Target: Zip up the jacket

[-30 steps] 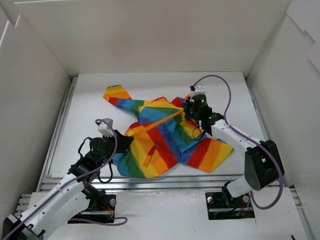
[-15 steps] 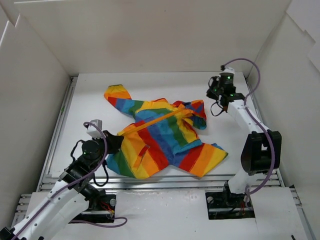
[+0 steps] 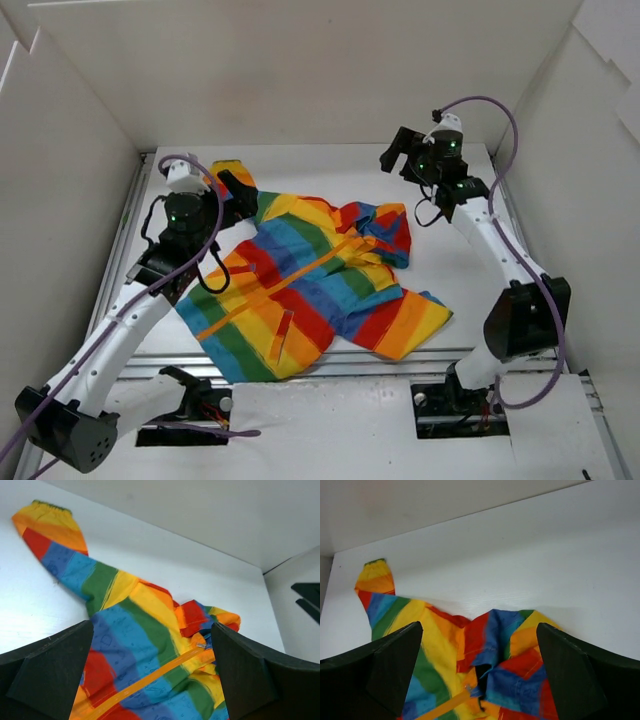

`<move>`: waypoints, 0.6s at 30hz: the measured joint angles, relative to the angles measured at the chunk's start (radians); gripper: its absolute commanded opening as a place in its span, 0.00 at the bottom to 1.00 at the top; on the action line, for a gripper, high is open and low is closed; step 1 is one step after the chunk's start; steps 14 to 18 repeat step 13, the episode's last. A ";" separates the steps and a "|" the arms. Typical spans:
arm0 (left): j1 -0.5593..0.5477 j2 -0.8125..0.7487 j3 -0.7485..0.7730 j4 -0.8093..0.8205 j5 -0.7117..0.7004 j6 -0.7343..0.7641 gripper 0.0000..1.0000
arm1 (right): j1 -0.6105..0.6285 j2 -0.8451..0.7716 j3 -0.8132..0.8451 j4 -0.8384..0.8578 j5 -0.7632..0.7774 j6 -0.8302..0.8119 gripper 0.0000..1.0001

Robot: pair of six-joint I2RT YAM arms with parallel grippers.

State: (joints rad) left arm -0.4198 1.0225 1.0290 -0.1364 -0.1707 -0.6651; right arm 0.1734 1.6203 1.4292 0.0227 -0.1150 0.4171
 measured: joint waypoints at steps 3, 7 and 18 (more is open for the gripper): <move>0.000 0.000 0.026 0.030 0.024 0.011 1.00 | 0.041 -0.168 -0.108 -0.014 0.018 0.005 0.98; -0.001 -0.104 -0.053 0.067 0.057 0.011 1.00 | 0.058 -0.473 -0.293 -0.002 0.049 0.019 0.98; -0.001 -0.271 -0.174 0.076 0.070 0.007 1.00 | 0.063 -0.778 -0.477 -0.009 0.076 0.043 0.98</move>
